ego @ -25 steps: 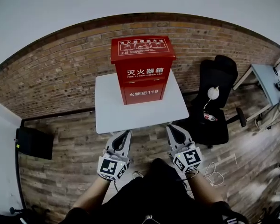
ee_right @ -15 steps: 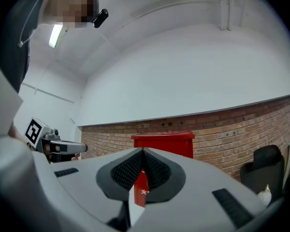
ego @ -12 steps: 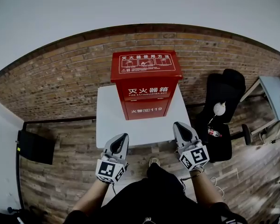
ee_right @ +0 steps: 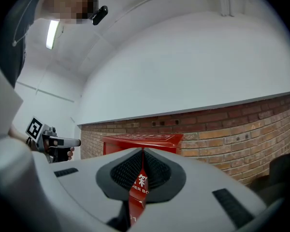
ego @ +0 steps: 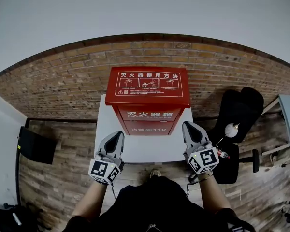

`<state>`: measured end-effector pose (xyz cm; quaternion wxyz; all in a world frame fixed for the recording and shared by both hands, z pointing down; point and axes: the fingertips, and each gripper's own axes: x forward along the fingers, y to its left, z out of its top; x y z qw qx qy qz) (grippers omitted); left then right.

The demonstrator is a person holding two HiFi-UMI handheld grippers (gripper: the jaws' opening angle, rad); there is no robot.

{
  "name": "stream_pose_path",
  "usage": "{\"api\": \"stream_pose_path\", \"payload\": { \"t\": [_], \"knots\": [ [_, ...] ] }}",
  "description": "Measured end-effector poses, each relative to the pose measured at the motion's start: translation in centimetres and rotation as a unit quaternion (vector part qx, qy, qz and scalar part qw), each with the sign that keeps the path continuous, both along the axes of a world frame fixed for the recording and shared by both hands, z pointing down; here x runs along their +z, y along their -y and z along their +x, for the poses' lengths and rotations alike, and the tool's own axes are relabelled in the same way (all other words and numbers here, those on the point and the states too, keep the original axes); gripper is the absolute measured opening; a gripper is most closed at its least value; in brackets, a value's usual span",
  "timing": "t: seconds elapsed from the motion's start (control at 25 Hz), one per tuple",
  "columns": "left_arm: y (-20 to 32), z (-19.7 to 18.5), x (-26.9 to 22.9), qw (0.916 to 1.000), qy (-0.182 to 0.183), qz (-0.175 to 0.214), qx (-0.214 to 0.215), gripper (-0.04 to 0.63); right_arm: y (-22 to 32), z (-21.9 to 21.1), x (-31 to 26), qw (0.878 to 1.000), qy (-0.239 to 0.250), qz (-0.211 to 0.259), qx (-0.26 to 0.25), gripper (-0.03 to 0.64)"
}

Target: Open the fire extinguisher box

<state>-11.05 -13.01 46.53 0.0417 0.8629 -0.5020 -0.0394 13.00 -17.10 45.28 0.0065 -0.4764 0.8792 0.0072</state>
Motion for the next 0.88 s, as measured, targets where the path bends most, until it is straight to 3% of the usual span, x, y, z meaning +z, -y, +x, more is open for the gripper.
{"api": "stream_pose_path", "payload": {
  "t": [0.2,0.24,0.28,0.32,0.44,0.52,0.72,0.88],
  "knots": [
    [2.9,-0.9,0.0,0.9993,0.015,-0.006,-0.035,0.056,2.7,0.2,0.2,1.000,-0.001,-0.008,-0.017,0.021],
    [3.4,-1.2,0.1,0.9992,0.018,-0.009,-0.035,0.083,3.1,0.3,0.4,1.000,-0.003,-0.010,-0.016,0.021],
    [3.8,-1.5,0.1,0.9991,0.019,-0.013,-0.035,0.146,3.5,0.5,0.5,1.000,-0.006,-0.014,-0.015,0.044],
    [4.3,-1.9,0.1,0.9990,0.020,-0.017,-0.035,0.199,3.8,0.7,0.6,1.000,-0.009,-0.017,-0.012,0.118],
    [6.0,-3.4,0.0,0.9986,0.026,-0.023,-0.039,0.252,5.2,1.6,0.9,1.000,-0.014,-0.025,0.001,0.210],
    [7.5,-4.6,0.0,0.9986,0.026,-0.025,-0.039,0.282,6.4,2.2,1.0,0.999,-0.008,-0.030,0.008,0.234],
    [11.2,-6.5,0.0,0.9986,0.043,-0.020,-0.023,0.339,8.2,1.8,0.4,0.999,0.005,-0.036,-0.022,0.256],
    [12.8,-6.2,-0.7,0.9985,0.055,0.001,0.006,0.345,8.7,0.9,0.3,0.998,0.011,-0.040,-0.043,0.256]
  ]
}}
